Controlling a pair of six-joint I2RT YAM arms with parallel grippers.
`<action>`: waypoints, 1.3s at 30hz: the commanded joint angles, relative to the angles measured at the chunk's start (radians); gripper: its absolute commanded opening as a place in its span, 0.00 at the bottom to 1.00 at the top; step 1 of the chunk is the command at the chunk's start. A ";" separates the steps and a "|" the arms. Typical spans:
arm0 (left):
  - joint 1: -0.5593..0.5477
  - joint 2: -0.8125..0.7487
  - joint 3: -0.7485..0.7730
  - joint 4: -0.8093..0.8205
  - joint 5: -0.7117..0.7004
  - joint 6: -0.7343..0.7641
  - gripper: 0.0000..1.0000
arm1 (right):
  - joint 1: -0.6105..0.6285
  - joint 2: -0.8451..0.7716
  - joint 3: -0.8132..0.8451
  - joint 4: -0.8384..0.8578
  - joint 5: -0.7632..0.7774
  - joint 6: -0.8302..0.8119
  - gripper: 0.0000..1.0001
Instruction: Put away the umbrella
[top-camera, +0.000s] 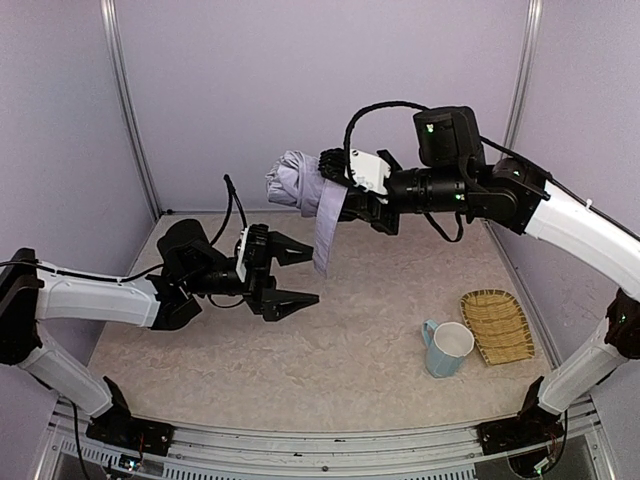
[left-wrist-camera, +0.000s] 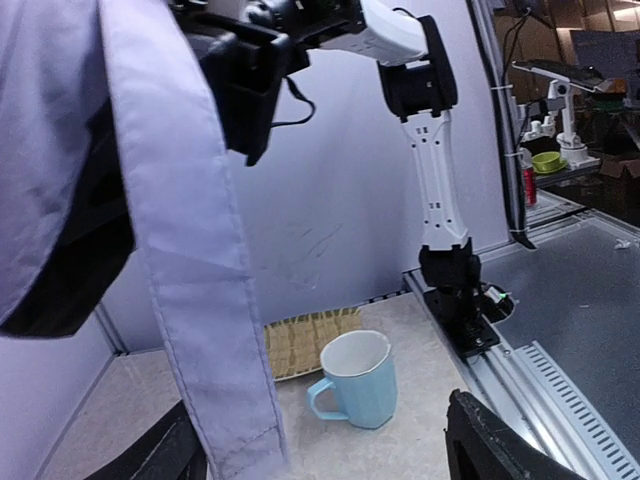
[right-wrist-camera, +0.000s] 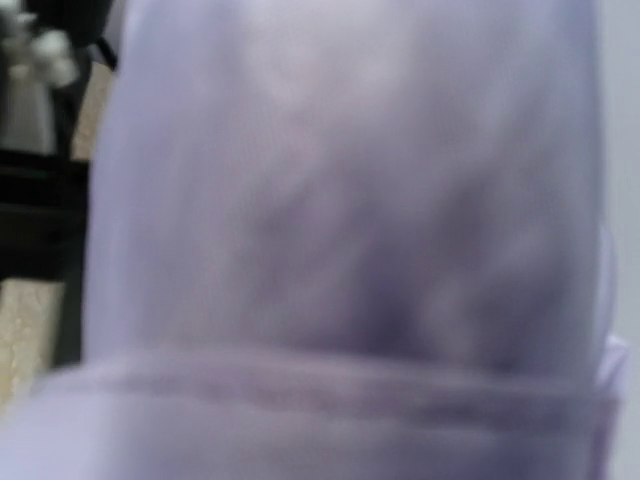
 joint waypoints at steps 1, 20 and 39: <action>-0.034 0.042 0.028 0.084 0.047 -0.028 0.75 | 0.006 -0.005 0.044 0.047 -0.021 -0.010 0.00; 0.010 0.114 0.128 0.007 0.055 -0.031 0.49 | 0.010 -0.013 0.018 0.075 -0.027 -0.013 0.00; 0.112 0.185 0.054 -0.099 -0.008 0.124 0.00 | 0.007 -0.083 0.061 0.071 -0.048 0.046 0.00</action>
